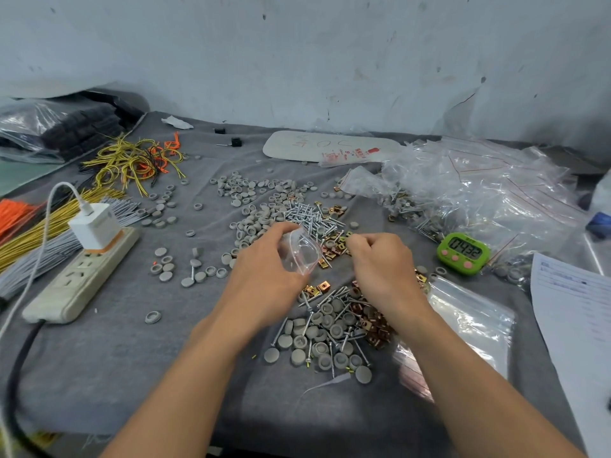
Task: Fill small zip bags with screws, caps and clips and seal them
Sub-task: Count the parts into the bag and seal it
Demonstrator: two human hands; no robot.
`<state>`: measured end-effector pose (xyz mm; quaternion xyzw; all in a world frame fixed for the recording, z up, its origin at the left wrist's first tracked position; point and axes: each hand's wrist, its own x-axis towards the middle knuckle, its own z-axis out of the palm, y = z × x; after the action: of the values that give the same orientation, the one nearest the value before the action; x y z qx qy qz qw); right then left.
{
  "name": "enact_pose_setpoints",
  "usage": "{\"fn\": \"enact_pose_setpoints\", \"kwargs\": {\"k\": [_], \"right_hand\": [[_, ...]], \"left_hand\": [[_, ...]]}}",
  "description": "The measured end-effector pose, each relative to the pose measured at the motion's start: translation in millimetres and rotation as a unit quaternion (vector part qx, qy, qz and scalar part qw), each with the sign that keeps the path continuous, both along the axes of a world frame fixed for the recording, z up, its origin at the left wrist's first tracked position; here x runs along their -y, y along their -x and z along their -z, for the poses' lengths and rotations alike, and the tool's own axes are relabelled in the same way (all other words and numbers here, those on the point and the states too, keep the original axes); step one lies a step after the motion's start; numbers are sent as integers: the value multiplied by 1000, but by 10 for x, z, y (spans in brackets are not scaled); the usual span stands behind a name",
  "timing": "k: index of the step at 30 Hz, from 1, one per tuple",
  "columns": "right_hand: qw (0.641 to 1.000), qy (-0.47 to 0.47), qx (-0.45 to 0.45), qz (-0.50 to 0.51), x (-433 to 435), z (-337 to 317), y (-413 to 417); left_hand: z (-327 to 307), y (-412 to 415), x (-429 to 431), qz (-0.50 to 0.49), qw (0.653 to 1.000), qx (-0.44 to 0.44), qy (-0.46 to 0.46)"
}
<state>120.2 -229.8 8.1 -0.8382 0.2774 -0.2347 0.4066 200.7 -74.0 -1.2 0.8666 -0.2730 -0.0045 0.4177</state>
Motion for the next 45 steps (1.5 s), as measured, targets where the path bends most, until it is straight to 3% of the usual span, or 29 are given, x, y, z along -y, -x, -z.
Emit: {"fn": "enact_pose_setpoints", "kwargs": {"k": [7, 21, 29, 36, 45], "right_hand": [[981, -182, 20, -65, -104, -1, 125], [922, -330, 193, -62, -107, -19, 60], [951, -244, 184, -44, -129, -23, 36], [942, -256, 194, -95, -184, -64, 70], [957, -216, 155, -117, -183, -49, 70]], "left_hand": [[16, 41, 30, 11, 1000, 14, -11], [55, 21, 17, 21, 1000, 19, -9], [40, 48, 28, 20, 999, 25, -22], [15, 51, 15, 20, 999, 17, -23], [-19, 87, 16, 22, 999, 25, -37]]}}
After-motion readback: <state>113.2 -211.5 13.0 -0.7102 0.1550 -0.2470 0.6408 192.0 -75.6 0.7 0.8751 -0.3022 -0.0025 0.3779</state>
